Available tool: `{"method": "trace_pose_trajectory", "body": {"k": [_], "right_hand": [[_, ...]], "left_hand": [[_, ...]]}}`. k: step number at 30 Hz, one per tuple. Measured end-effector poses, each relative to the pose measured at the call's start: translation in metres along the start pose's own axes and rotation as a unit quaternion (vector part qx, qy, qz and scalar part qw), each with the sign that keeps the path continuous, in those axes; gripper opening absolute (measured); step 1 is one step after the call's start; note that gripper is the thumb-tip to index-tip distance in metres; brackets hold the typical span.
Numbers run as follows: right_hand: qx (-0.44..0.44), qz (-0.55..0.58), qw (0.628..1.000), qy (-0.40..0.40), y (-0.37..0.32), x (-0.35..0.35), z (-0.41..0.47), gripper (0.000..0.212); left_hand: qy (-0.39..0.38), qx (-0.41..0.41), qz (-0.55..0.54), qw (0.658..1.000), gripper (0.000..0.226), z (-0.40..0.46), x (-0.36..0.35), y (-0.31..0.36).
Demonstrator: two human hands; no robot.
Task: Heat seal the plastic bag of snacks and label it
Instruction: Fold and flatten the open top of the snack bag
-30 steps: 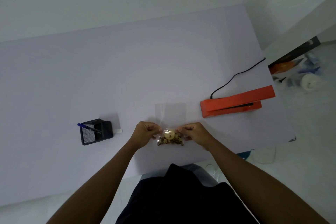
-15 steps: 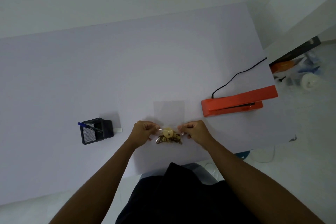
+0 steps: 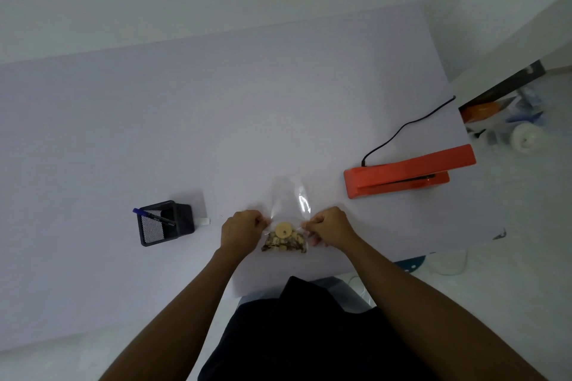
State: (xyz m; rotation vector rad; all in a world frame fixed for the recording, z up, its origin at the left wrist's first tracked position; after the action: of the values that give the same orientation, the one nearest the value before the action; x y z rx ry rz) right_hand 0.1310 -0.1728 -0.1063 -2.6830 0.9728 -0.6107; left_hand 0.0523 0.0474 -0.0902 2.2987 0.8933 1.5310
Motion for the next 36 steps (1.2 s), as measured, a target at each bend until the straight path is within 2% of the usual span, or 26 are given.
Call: {"method": "trace_pose_trajectory", "body": {"k": [4, 9, 15, 20, 24, 27, 29, 31, 33, 36], "right_hand": [[-0.036, -0.028, 0.999, -0.003, -0.004, -0.002, 0.003, 0.024], [-0.072, -0.079, 0.994, -0.009, -0.013, -0.003, 0.005, 0.029], [-0.127, -0.081, 0.988, -0.021, -0.001, 0.002, 0.007, 0.043], [-0.132, -0.079, 0.988, -0.023, -0.001, 0.002, 0.008, 0.043], [-0.126, -0.078, 0.989, -0.015, 0.000, 0.002, 0.009, 0.043], [-0.112, -0.061, 0.992, -0.014, 0.001, 0.002, 0.010, 0.044], [-0.095, -0.026, 0.995, -0.017, 0.003, 0.004, 0.009, 0.043], [-0.068, 0.064, 0.996, -0.013, 0.005, 0.006, 0.008, 0.041], [-0.033, 0.172, 0.985, 0.003, 0.003, 0.010, 0.005, 0.041], [0.013, 0.257, 0.966, -0.015, -0.008, 0.007, 0.003, 0.043]], "left_hand": [[-0.015, -0.001, 0.029, 0.999, 0.038, 0.004, 0.000, 0.003], [-0.053, -0.008, 0.054, 0.997, 0.033, 0.007, -0.004, 0.010], [-0.057, 0.028, 0.026, 0.998, 0.038, 0.009, -0.002, 0.008], [0.010, -0.026, 0.051, 0.998, 0.007, 0.006, -0.001, 0.028], [0.007, -0.102, 0.077, 0.992, 0.008, 0.001, -0.011, 0.050], [-0.044, -0.161, 0.149, 0.975, 0.019, -0.008, -0.030, 0.067], [-0.050, -0.150, 0.139, 0.978, 0.044, -0.016, -0.035, 0.074], [-0.046, -0.141, 0.147, 0.978, 0.066, -0.021, -0.039, 0.079], [-0.052, -0.142, 0.170, 0.974, 0.073, -0.023, -0.042, 0.084], [-0.073, -0.128, 0.185, 0.972, 0.082, -0.023, -0.043, 0.087]]}}
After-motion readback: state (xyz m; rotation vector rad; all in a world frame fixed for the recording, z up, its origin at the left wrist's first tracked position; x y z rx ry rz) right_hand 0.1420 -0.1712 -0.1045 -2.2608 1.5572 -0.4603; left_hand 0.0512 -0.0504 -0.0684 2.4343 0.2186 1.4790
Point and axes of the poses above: each hand's wrist, its own z-axis towards the middle knuckle, its own x-axis out of the back of the hand, y = z × x, the point moved 6 cm from there along z, towards the middle knuckle, and after that the axes turned 15 degrees about -x, right-handed, at the moved point
